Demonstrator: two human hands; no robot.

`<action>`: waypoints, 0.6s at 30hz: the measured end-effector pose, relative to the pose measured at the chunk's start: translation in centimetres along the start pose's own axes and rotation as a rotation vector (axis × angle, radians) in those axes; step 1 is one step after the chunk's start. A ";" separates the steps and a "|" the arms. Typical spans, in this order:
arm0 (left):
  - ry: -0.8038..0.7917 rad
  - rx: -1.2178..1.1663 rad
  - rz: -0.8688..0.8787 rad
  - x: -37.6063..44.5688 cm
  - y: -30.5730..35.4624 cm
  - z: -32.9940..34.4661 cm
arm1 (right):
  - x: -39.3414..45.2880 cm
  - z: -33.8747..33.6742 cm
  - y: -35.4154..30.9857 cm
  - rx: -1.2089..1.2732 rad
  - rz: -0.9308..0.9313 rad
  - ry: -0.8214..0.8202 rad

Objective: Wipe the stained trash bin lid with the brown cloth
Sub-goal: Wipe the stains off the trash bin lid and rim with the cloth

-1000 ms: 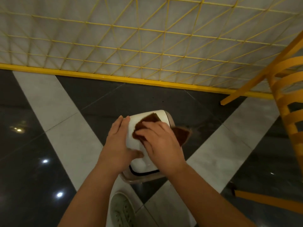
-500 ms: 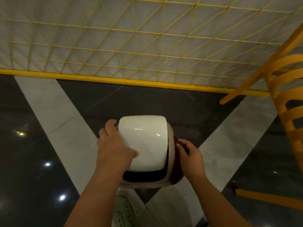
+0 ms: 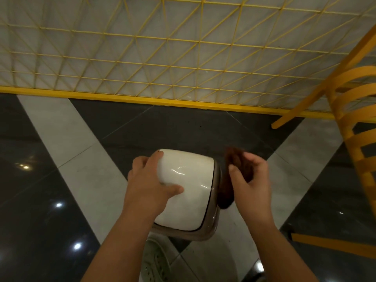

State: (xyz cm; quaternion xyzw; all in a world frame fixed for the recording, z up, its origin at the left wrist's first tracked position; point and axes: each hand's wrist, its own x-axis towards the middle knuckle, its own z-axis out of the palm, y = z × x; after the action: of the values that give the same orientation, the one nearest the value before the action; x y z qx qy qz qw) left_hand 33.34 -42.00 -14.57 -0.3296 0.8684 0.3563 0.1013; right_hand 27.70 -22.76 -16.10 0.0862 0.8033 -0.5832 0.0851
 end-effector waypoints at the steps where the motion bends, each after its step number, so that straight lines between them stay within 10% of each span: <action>1: 0.008 0.003 -0.007 0.1 0.0 0.0 | 0.4 0.6 -0.6 -0.095 -0.055 -0.071; 10: 0.029 0.050 -0.033 0.3 0.6 0.4 | 0.2 5.4 -1.4 -0.597 -0.652 -0.364; 18: -0.067 0.036 0.054 0.5 1.0 0.0 | 0.0 1.1 0.5 -0.270 -0.115 -0.118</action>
State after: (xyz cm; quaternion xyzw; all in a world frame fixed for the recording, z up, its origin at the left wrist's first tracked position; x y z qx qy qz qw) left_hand 32.28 -41.74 -14.25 -0.2918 0.8794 0.3541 0.1267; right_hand 27.88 -23.67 -16.89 -0.0064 0.8715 -0.4779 0.1095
